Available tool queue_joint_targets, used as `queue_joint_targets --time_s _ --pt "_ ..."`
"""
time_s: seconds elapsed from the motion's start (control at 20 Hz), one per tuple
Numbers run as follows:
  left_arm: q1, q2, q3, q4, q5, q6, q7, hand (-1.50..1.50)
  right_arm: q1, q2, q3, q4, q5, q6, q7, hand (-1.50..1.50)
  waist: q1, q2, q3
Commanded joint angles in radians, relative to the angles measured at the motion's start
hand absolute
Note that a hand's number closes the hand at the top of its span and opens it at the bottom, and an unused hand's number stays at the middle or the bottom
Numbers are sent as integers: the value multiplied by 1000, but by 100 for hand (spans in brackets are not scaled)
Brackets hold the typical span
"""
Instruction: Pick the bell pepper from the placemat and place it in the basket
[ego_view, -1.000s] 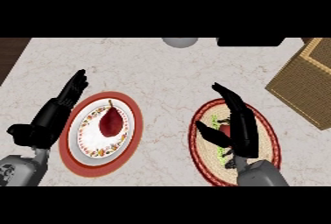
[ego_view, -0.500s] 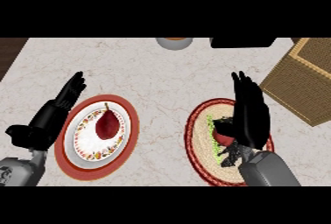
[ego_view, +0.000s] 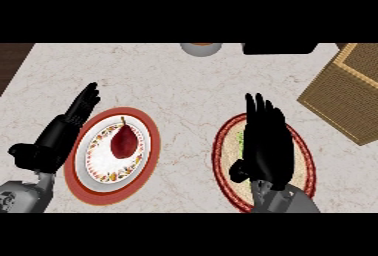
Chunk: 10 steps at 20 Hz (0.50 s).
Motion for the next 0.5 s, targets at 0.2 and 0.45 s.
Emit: queue_joint_targets --time_s 0.2,0.45 --pt "14 -26 -8 17 -34 8 -28 0 25 47 41 -323 -48 380 292 -150 -4 5 3" --pt "-13 -14 27 22 -18 -23 -21 0 67 48 12 -365 -3 385 258 -150 11 15 4"
